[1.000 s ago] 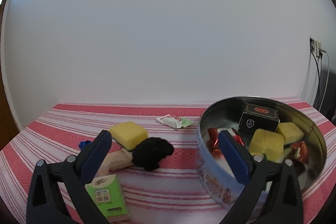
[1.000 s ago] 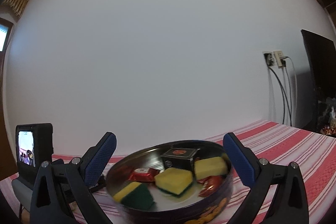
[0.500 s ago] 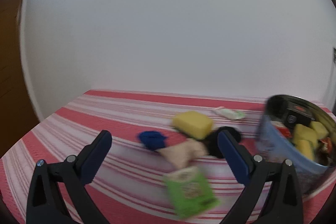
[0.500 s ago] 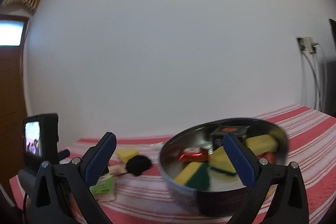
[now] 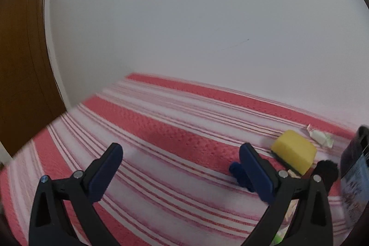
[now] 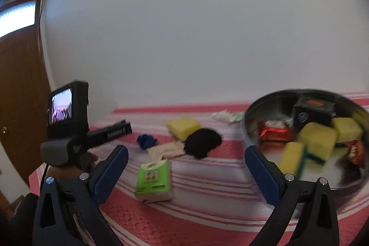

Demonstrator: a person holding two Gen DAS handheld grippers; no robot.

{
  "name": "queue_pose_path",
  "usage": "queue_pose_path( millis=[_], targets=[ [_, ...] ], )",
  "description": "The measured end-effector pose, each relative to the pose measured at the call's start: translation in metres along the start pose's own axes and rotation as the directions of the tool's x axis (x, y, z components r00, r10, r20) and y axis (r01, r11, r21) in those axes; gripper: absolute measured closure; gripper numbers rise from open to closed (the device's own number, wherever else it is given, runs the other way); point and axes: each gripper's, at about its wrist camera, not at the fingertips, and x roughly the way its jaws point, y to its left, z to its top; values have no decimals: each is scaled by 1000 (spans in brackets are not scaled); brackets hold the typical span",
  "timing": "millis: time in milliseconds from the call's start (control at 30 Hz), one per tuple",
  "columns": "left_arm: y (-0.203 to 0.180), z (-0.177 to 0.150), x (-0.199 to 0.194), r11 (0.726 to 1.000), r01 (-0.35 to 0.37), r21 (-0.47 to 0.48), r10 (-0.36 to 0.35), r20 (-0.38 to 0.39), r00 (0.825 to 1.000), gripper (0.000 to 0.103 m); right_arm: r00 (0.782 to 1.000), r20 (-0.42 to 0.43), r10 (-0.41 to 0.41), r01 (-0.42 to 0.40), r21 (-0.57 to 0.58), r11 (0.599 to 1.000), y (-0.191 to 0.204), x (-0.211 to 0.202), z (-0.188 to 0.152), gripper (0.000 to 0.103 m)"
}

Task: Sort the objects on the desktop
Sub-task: 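Grasp the green tissue pack with the right tool while the left grasps the blue toy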

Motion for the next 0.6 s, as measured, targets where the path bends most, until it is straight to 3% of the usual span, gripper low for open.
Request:
queue_pose_path(
  millis=[67, 100, 200, 400, 433, 467, 500, 600],
  targets=[
    [10, 0, 4, 998, 21, -51, -22, -19, 1000, 1, 997, -70, 23, -24, -25, 999, 8, 19, 0, 5],
    [13, 0, 5, 998, 17, -63, -19, -26, 999, 1, 994, -100, 33, -37, -36, 999, 11, 28, -1, 12],
    [17, -1, 8, 998, -16, -59, 13, -50, 999, 1, 972, -229, 57, -70, -47, 996, 20, 57, -5, 24],
    [15, -1, 8, 999, -1, -44, -1, -62, 998, 1, 911, -412, 15, -47, -69, 997, 38, 101, -14, 28],
    [15, -1, 7, 999, -1, -45, -2, -63, 998, 1, 899, -439, -1, -42, -88, 995, 41, 107, -18, 33],
    [18, -1, 9, 999, 1, -49, -4, -65, 998, 1, 881, -473, -12, -46, -111, 993, 46, 113, -22, 47],
    [20, 1, 12, 998, 3, -56, -7, -68, 998, 1, 885, -464, -38, -30, -138, 990, 48, 113, -23, 51],
    [25, 1, 14, 997, 16, -77, -23, -84, 996, 1, 883, -470, -4, -64, -128, 990, 48, 109, -26, 51]
  ],
)
